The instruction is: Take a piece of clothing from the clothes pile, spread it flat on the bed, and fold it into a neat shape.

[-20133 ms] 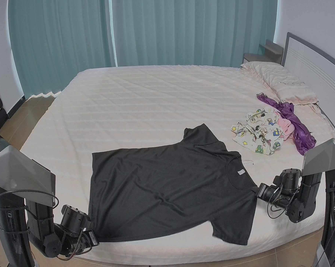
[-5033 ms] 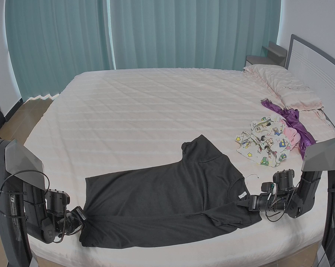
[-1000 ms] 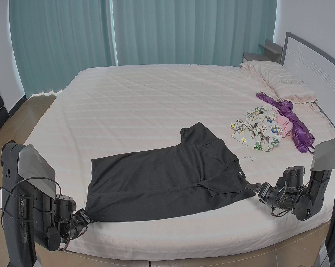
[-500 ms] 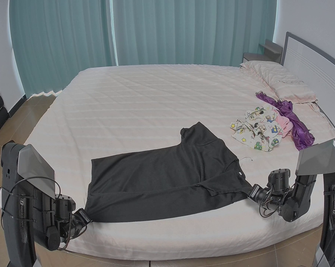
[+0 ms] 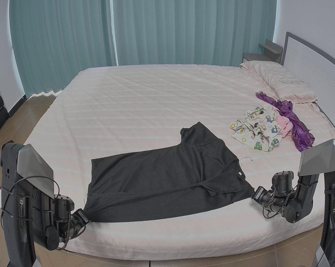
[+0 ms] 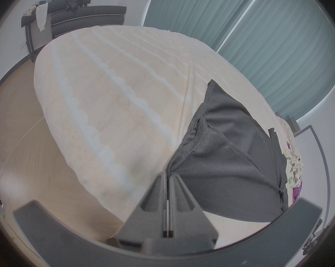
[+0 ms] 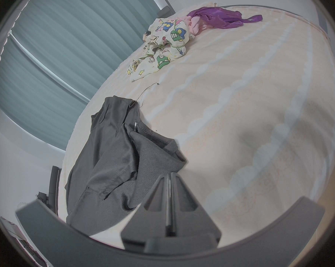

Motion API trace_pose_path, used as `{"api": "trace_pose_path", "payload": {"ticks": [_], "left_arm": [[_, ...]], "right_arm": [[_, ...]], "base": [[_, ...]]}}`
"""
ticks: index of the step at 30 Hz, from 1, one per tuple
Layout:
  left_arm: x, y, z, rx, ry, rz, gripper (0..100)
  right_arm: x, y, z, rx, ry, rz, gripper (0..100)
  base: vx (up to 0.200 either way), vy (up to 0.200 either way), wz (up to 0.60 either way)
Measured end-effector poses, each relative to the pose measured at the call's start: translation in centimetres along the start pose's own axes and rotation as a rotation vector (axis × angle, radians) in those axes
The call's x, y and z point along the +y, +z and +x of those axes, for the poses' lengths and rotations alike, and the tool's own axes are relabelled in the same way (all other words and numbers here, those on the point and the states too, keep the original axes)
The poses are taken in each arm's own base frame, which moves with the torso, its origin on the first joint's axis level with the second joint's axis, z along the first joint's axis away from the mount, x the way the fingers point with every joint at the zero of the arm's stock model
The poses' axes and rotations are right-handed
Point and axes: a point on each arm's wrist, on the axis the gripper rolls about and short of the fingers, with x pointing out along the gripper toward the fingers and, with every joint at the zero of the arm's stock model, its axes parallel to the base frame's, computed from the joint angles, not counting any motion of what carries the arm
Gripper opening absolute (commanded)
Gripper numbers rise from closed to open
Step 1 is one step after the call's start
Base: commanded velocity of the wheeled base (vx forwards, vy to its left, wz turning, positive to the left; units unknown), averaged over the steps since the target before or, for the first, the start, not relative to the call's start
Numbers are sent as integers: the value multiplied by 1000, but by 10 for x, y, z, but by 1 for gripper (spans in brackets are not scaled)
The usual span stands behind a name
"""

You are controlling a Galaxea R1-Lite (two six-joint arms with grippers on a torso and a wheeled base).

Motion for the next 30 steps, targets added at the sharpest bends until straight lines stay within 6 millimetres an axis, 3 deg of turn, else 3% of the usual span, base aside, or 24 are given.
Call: {"api": "trace_pose_path", "payload": {"ticks": [9, 10, 20, 30], "left_arm": [[3, 1, 1, -3, 10, -2, 0], [3, 1, 1, -2, 11, -2, 0], [4, 0, 2, 2, 15, 0, 0], [3, 1, 3, -1, 13, -2, 0]], "right_arm": [[-4, 3, -9, 6, 18, 17, 0], [-3, 3, -10, 10, 25, 15, 100], [1, 2, -14, 12, 48, 83, 100], [22, 0, 3, -54, 82, 115, 100]], "base": [[0, 0, 0], [0, 0, 0], [0, 0, 0], [0, 0, 0]]}}
